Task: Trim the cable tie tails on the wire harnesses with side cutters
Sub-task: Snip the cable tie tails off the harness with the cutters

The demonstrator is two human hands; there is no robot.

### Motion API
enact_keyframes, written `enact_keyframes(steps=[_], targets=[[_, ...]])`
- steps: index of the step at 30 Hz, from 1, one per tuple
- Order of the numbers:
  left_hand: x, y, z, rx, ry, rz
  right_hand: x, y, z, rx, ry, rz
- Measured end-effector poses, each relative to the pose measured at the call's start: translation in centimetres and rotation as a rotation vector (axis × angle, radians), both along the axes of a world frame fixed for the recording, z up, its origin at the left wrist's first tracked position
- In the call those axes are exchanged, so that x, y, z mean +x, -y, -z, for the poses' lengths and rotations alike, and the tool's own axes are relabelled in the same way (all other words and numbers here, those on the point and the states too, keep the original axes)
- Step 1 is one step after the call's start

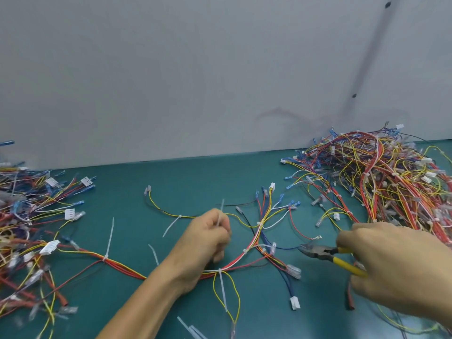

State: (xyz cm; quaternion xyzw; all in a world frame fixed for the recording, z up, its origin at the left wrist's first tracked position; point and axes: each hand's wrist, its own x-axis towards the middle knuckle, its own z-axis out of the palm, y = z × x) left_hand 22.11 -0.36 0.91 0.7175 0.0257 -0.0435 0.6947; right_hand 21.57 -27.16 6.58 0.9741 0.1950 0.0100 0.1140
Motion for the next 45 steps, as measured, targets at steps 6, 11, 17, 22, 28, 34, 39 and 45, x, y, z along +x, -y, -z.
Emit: enact_keyframes(steps=[6,11,17,22,28,34,39,45], targets=[[-0.4,1.2,1.2,0.701,0.219,0.043,-0.4,-0.8,-0.8,0.074,-0.007,-0.087],[-0.3,1.5,1.7,0.74,0.263,-0.035,-0.6,-3.1,-0.8,0.11,-0.029,-0.153],[0.1,1.4,1.7,0.709,0.206,-0.037,0.3,-4.9,0.4,0.137,-0.054,-0.128],[0.4,1.3,1.7,0.679,0.175,-0.034,0.9,-6.2,1.8,0.137,-0.109,-0.115],[0.4,1.2,1.9,0.688,0.187,-0.066,1.4,-6.7,2.1,0.109,-0.158,-0.133],[0.5,1.1,1.8,0.687,0.172,-0.064,3.6,-6.6,0.4,0.023,-0.235,-0.247],[0.6,1.0,1.9,0.675,0.167,-0.067,6.2,-6.9,-0.9,-0.002,-0.316,-0.368],[0.7,1.0,2.1,0.673,0.171,-0.068,7.5,-6.6,-0.8,-0.016,-0.361,-0.444]])
